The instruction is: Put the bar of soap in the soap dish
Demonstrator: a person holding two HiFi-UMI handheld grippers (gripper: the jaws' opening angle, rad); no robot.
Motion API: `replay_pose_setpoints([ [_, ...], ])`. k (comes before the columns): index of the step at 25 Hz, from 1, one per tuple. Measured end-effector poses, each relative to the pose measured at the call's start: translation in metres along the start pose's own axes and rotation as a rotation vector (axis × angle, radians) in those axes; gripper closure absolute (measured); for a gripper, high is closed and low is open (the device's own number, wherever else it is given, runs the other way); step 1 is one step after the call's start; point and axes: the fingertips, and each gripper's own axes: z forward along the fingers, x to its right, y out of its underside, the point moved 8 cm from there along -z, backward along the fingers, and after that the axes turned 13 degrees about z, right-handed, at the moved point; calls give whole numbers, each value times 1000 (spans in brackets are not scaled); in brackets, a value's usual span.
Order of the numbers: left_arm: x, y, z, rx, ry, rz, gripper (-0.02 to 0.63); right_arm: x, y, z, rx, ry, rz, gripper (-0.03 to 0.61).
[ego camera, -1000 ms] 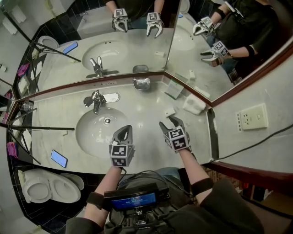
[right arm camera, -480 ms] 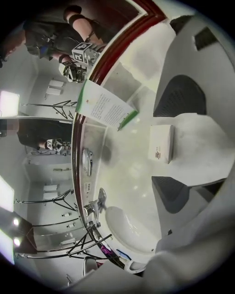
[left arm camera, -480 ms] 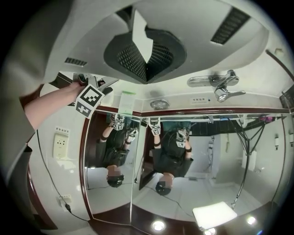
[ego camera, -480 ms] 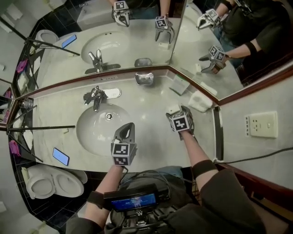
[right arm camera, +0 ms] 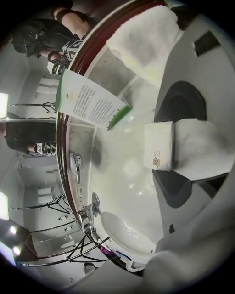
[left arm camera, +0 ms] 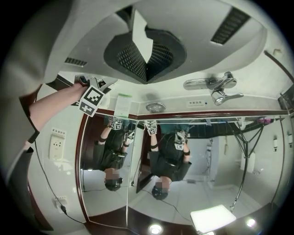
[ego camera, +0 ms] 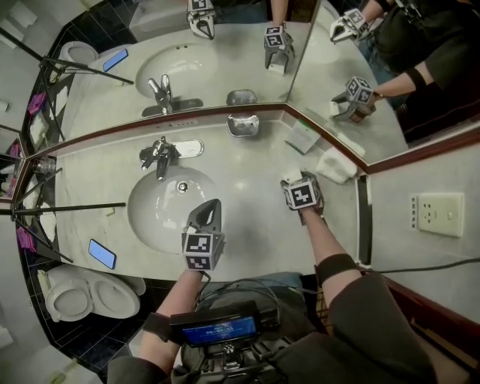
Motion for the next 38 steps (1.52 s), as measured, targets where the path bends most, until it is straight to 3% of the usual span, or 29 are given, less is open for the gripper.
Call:
replay_pose_setpoints([
  [6, -1, -1, -1, 6, 3, -3, 611, -3, 0, -4, 2, -8, 0, 247],
  [12, -1, -3, -4, 18, 0, -3, 611, -19, -14, -29, 97, -73, -9, 245],
  [25, 5, -13, -16, 81, -13, -6, 611, -96, -23, -139, 326, -354, -199, 244],
  [33, 13, -10, -20, 88, -8, -2, 611, -127, -1, -164, 323, -423, -290, 244],
  [38, 9, -13, -14, 80, -9, 3, 611, -141, -14, -157, 297, -431, -337, 244],
])
